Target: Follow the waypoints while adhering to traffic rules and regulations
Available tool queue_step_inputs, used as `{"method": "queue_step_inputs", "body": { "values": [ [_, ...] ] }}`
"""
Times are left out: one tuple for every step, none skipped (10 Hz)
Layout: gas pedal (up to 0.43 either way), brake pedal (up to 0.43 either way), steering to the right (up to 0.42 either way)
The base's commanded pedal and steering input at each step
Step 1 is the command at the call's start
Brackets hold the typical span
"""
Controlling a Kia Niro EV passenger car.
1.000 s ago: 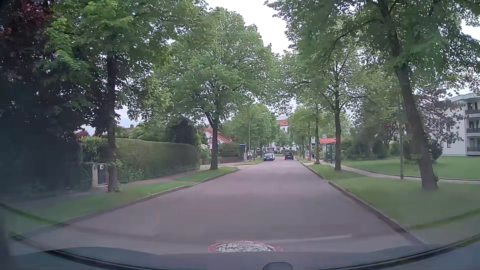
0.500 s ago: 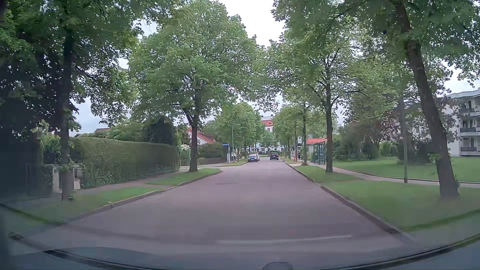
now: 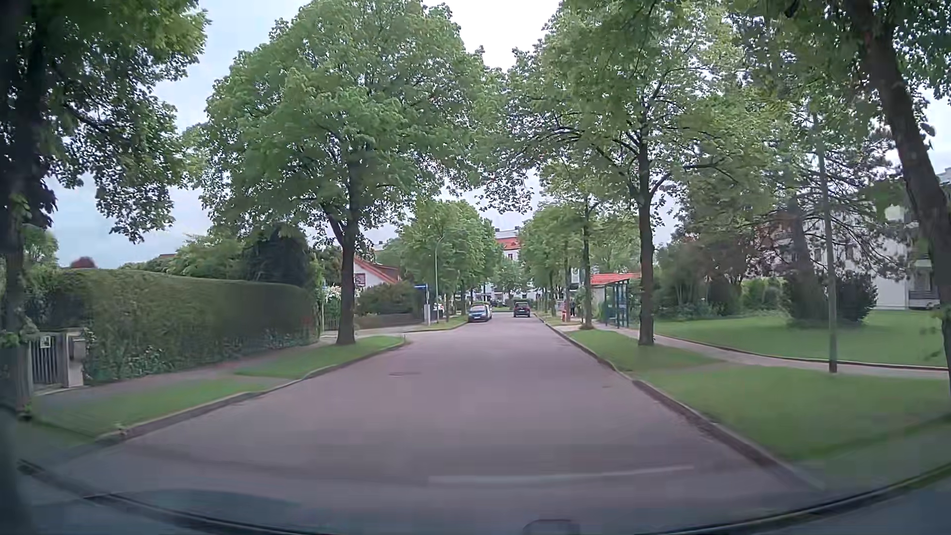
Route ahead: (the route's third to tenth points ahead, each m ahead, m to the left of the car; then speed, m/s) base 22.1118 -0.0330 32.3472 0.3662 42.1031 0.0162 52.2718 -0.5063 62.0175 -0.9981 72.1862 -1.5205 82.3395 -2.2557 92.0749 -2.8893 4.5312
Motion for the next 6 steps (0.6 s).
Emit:
{"method": "queue_step_inputs", "body": {
  "values": [
    [0.169,0.000,0.042],
    [0.169,0.000,0.038],
    [0.169,0.000,0.034],
    [0.169,0.000,0.030],
    [0.169,0.000,0.030],
    [0.177,0.000,0.030]
  ]
}}
